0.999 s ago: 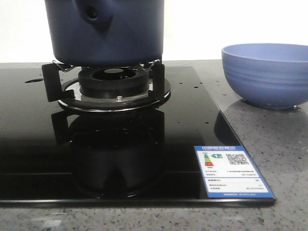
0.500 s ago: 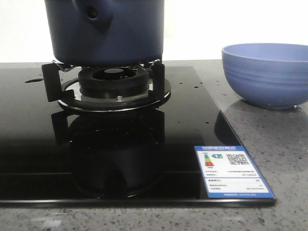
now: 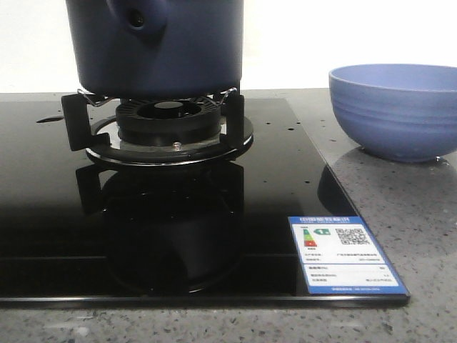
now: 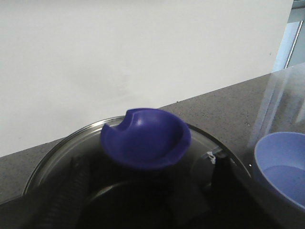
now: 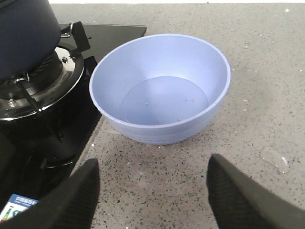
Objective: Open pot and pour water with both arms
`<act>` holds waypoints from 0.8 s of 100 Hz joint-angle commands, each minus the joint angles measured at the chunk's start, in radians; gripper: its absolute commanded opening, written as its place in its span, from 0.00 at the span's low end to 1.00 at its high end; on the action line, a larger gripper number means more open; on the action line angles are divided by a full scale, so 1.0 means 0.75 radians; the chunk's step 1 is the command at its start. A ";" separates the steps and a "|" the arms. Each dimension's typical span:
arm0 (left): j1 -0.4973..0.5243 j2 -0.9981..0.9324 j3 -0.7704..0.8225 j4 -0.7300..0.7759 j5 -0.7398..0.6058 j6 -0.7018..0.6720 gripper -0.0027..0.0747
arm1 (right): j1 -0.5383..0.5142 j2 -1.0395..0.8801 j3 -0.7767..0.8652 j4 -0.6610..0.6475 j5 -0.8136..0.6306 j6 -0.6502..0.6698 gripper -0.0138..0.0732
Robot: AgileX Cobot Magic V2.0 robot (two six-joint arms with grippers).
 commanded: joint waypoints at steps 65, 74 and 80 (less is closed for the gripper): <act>0.023 0.197 -0.217 0.003 -0.085 -0.002 0.68 | 0.004 0.017 -0.048 0.011 -0.060 -0.015 0.66; 0.032 0.203 -0.217 0.000 -0.073 -0.002 0.67 | 0.004 0.017 -0.048 0.011 -0.057 -0.015 0.66; 0.032 0.203 -0.217 0.003 -0.073 -0.002 0.67 | 0.004 0.017 -0.048 0.011 -0.051 -0.015 0.66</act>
